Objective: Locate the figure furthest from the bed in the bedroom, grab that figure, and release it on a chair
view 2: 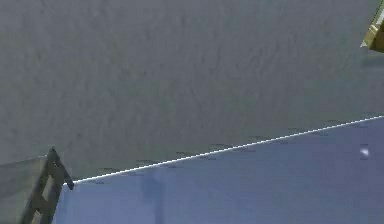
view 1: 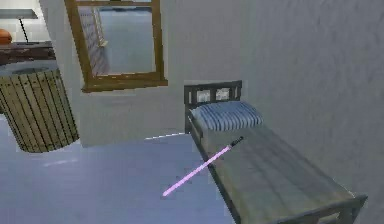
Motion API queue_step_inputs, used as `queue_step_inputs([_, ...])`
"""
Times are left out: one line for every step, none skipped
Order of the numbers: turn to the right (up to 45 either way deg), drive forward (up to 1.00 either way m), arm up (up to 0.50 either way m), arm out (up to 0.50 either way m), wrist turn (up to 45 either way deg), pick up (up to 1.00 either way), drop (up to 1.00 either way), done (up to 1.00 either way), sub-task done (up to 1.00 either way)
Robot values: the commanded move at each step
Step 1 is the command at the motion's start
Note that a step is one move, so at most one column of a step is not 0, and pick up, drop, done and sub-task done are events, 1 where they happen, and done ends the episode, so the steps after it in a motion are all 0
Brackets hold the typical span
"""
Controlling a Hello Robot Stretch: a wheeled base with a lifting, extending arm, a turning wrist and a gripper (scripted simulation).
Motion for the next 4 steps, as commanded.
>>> queue_step_inputs([-45.0, 0.0, 0.0, 0.0, 0.0, 0.0, 0.0, 0.0, 0.0])
queue_step_inputs([-45.0, 0.0, 0.0, 0.0, 0.0, 0.0, 0.0, 0.0, 0.0])
queue_step_inputs([-27.0, 0.0, 0.0, 0.0, 0.0, 0.0, 0.0, 0.0, 0.0])
queue_step_inputs([0.0, 1.0, 0.0, 0.0, 0.0, 0.0, 0.0, 0.0, 0.0])
